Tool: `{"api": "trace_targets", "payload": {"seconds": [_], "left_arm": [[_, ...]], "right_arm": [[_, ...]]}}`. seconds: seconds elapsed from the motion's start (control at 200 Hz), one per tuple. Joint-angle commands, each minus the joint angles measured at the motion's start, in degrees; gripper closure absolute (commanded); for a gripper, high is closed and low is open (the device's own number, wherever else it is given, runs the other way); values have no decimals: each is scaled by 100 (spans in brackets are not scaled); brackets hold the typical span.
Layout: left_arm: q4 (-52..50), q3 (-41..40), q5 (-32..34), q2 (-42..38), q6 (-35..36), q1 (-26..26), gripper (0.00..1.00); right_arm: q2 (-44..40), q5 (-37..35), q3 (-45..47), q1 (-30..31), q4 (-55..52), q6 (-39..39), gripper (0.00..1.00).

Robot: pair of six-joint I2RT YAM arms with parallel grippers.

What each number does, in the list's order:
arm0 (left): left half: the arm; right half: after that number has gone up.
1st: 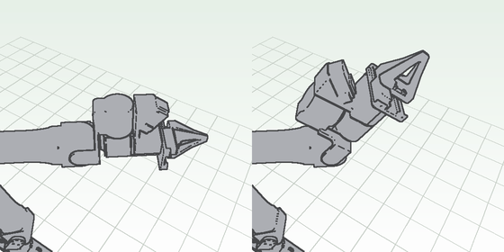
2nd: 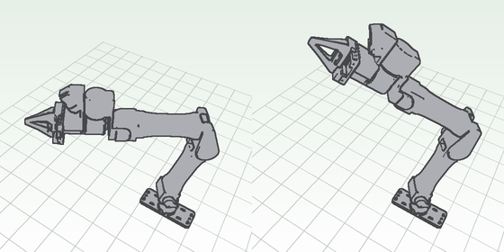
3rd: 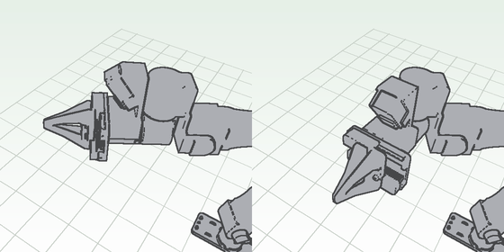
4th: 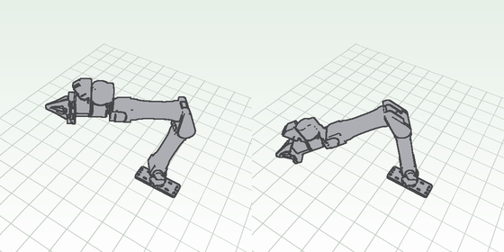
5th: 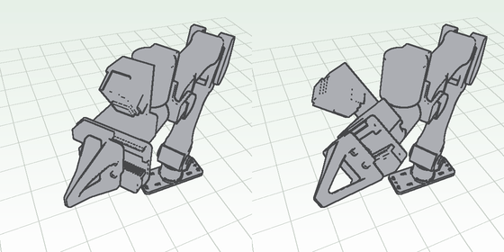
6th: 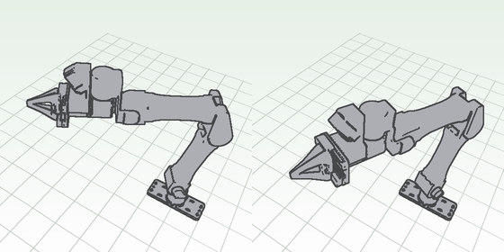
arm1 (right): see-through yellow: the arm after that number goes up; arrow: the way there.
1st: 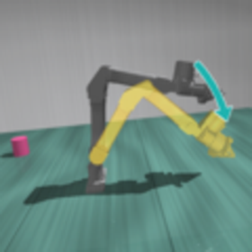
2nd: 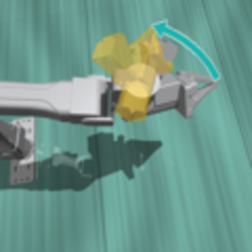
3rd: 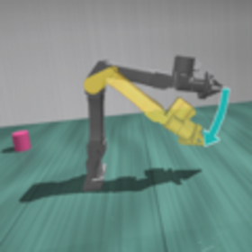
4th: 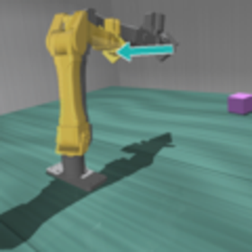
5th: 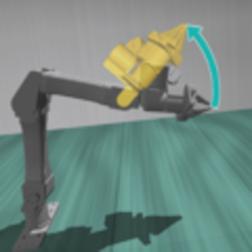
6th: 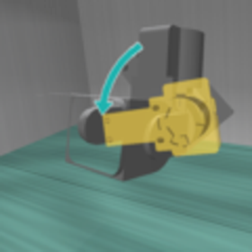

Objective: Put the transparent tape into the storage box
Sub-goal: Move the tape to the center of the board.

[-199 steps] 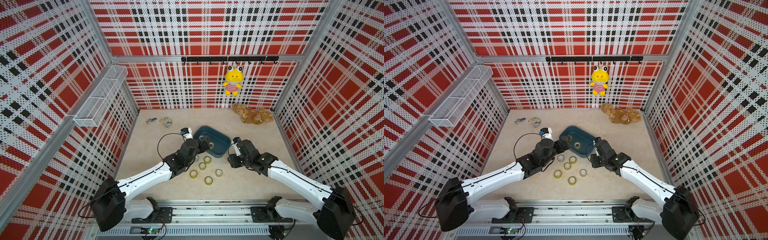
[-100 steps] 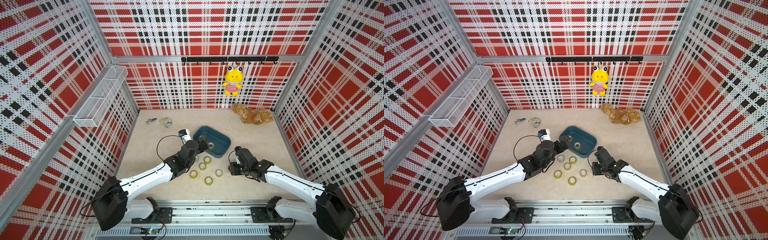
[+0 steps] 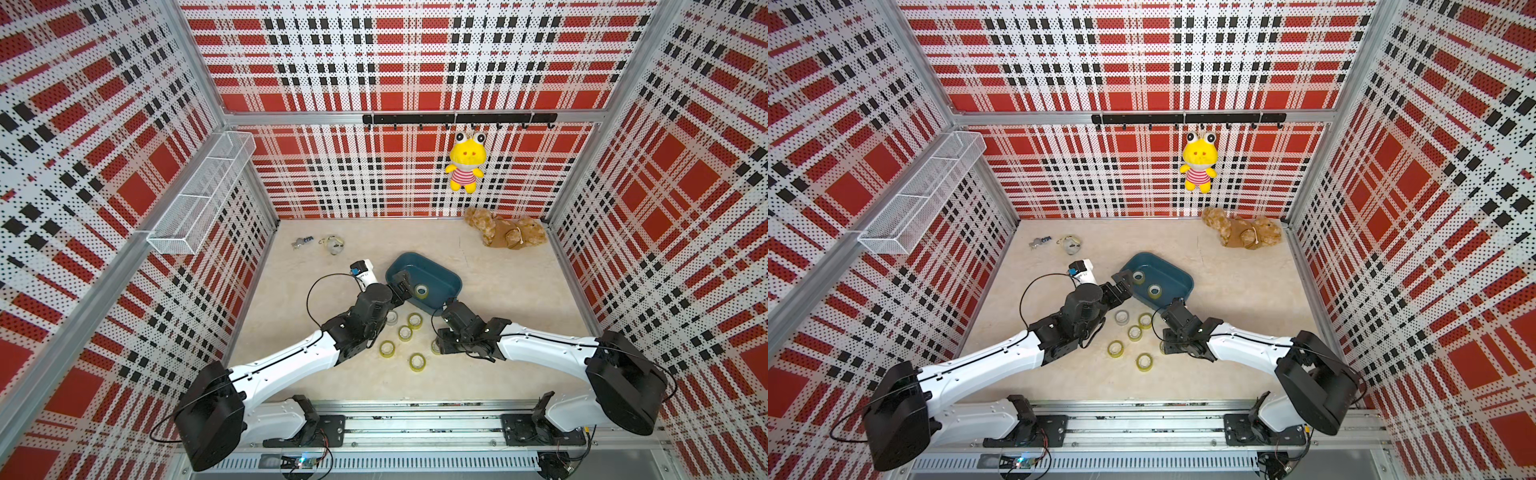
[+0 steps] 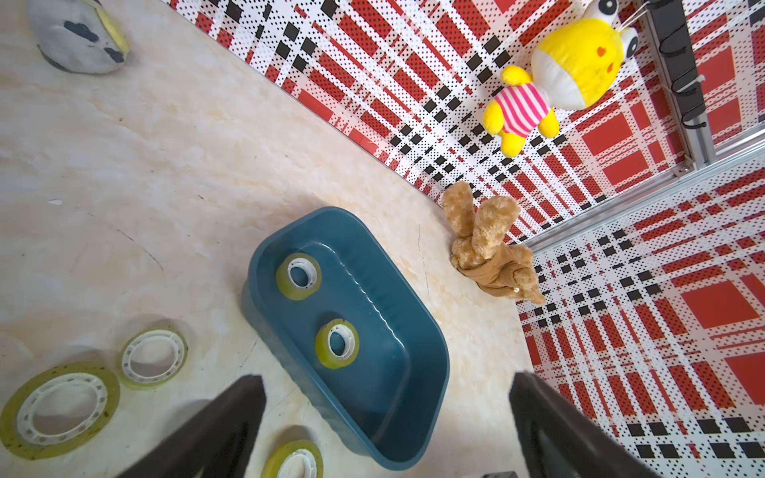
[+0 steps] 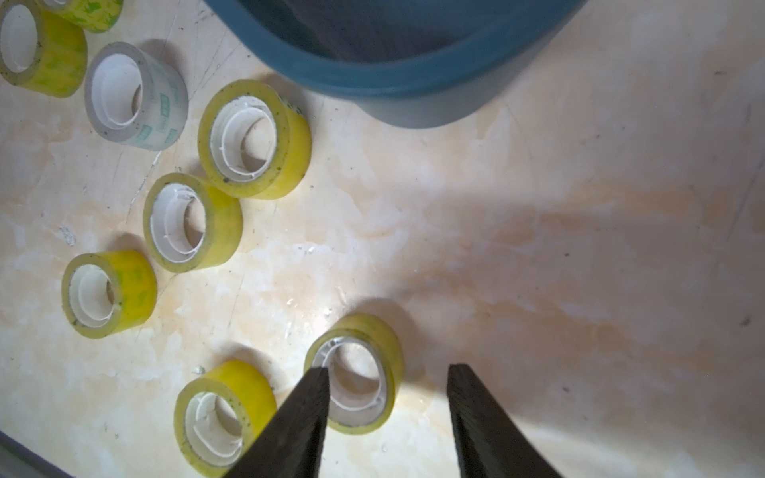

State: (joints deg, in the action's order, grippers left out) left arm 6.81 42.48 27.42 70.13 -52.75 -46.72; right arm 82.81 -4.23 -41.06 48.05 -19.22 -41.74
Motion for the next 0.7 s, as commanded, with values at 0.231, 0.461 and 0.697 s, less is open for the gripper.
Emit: {"api": "trace_targets", "payload": {"seconds": [0.231, 0.461, 0.697], "left_arm": [[-47, 198, -105, 27, 98, -30, 1], [-41, 348, -210, 298, 117, -73, 0], [-39, 461, -159, 435, 135, -142, 0]], "right_arm": [[314, -662, 42, 90, -421, -65, 46], [-98, -1552, 94, 11, -1367, -46, 43], [-1011, -1584, 265, -372, -1819, 91, 42]]}}
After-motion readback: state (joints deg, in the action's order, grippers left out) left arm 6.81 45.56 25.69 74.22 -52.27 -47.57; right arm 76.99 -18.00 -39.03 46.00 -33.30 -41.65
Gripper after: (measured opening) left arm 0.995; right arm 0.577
